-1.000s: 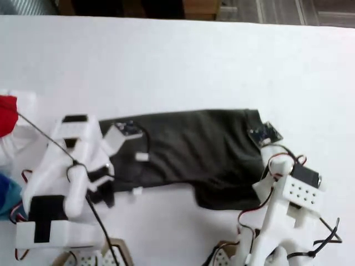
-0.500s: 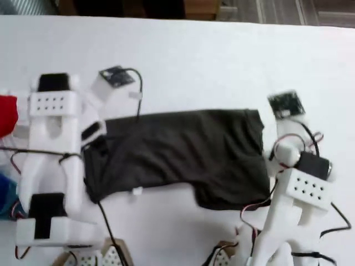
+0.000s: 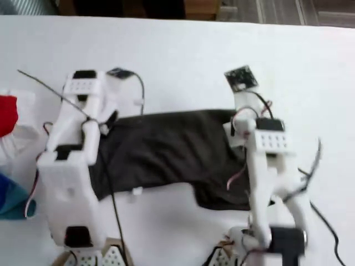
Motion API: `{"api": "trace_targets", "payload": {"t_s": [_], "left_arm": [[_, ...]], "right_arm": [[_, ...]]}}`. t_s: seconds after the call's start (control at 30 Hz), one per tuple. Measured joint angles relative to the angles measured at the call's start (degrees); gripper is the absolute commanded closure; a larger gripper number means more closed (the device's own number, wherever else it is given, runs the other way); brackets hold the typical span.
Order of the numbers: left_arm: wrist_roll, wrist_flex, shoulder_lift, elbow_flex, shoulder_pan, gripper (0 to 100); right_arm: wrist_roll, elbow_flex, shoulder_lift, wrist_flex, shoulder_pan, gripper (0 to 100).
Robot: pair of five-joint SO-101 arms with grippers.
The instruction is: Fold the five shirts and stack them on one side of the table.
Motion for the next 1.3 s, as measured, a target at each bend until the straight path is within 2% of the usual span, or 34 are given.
{"api": "trace_targets", "payload": {"t_s": [0.27,0.37,0.53,0.77,0.93,1.13,1.3], "left_arm": [[0.3,13.0,18.1,-29.3,-3.6,98],[0.3,13.5,22.8,-37.4,-4.4,98],[0.4,13.5,25.1,-42.1,-4.5,98],[0.4,13.5,26.5,-51.2,-5.2,98],[0.4,13.5,26.4,-59.8,-5.4,98],[0.4,13.5,25.8,-59.2,-5.4,98],[-0.8,13.5,14.8,-41.8,-4.9,98]], "right_arm": [[0.0,-13.4,22.3,1.7,0.0,97.8],[0.0,-17.8,28.3,3.2,0.0,97.8],[0.0,-24.4,34.0,4.8,0.1,97.8],[0.0,-33.8,38.2,5.6,0.3,97.8],[0.0,-39.4,38.3,11.6,0.9,97.8],[0.0,-41.5,34.6,20.3,0.8,97.8],[1.8,-34.2,23.1,22.8,-2.0,97.8]]}}
